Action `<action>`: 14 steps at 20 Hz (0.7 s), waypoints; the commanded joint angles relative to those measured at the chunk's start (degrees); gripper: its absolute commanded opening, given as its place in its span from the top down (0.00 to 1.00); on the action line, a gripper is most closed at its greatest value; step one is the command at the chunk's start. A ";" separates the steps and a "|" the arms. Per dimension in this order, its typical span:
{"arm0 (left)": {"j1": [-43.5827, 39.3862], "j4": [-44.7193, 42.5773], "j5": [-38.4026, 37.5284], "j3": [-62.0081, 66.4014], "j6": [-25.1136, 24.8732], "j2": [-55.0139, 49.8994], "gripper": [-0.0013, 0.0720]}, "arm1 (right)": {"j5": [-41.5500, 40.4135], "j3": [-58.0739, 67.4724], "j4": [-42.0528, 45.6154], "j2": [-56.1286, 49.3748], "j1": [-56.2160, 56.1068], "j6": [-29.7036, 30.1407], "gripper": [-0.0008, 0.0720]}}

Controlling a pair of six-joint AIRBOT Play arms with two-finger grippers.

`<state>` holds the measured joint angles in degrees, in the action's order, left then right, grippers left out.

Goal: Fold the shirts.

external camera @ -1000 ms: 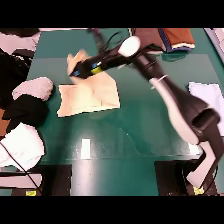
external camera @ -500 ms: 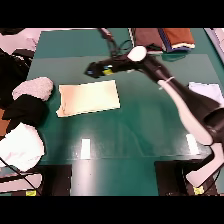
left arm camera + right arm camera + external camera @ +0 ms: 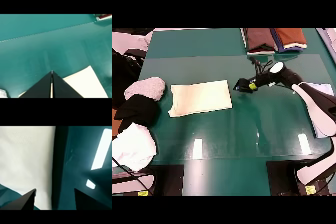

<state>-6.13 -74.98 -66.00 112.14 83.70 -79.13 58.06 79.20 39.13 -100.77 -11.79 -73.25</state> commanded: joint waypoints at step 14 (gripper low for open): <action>-2.08 2.51 -2.58 -0.04 -0.22 0.00 0.95 | -1.38 27.89 0.72 -13.44 -8.98 0.15 0.97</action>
<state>-6.94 -73.78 -67.81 112.12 83.50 -79.13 55.96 103.26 35.31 -116.53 -22.83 -72.53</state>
